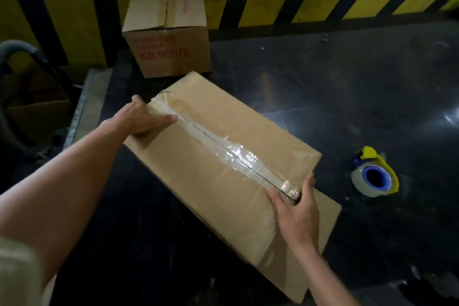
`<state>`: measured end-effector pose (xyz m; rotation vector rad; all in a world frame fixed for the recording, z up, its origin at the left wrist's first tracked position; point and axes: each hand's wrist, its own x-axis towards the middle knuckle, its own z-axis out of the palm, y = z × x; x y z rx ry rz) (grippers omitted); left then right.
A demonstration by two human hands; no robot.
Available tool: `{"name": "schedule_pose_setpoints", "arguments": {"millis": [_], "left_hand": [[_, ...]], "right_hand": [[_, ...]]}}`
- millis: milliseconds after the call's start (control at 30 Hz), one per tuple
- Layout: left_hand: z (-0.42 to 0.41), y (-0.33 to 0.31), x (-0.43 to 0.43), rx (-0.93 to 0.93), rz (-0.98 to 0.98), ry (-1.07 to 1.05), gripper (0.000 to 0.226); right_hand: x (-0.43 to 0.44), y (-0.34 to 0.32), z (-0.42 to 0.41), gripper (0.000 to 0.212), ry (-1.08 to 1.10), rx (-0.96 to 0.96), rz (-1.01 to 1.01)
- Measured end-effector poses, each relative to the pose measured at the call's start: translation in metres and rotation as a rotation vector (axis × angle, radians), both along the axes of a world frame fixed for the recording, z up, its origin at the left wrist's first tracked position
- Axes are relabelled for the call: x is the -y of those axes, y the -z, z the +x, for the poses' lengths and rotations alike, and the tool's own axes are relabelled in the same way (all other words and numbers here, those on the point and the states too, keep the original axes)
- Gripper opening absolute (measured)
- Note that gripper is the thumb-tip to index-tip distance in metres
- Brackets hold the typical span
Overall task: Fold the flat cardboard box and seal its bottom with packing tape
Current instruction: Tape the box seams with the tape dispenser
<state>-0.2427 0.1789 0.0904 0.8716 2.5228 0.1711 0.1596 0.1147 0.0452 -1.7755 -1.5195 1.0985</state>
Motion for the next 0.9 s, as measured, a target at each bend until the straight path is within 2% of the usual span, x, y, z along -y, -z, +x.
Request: {"name": "schedule_pose_setpoints", "arguments": {"millis": [133, 267, 333, 467, 567, 667, 800, 900], "left_hand": [[-0.004, 0.004, 0.061, 0.084, 0.032, -0.150, 0.128], [0.000, -0.003, 0.105, 0.112, 0.098, -0.173, 0.107], [0.008, -0.004, 0.122, 0.100, 0.115, -0.204, 0.101], [0.035, 0.002, 0.156, 0.121, 0.193, -0.307, 0.097], [0.053, 0.011, 0.176, 0.160, 0.242, -0.344, 0.095], [0.068, 0.015, 0.189, 0.196, 0.268, -0.374, 0.094], [0.083, 0.005, 0.198, 0.189, 0.346, -0.435, 0.088], [0.096, 0.004, 0.204, 0.133, 0.351, -0.436, 0.096]], "right_hand": [[-0.018, 0.004, -0.004, 0.103, -0.130, -0.016, 0.029], [-0.046, -0.004, -0.004, 0.088, -0.106, -0.115, 0.032], [-0.061, -0.006, -0.001, 0.082, -0.145, -0.104, 0.037], [-0.072, -0.006, 0.015, 0.091, -0.252, -0.081, -0.040], [-0.067, -0.003, 0.025, 0.084, -0.322, 0.050, -0.121], [-0.065, -0.004, 0.023, 0.075, -0.319, 0.091, -0.137], [-0.081, -0.010, 0.024, 0.054, -0.249, 0.023, -0.103], [-0.104, -0.021, 0.026, 0.039, -0.265, -0.010, -0.039]]}}
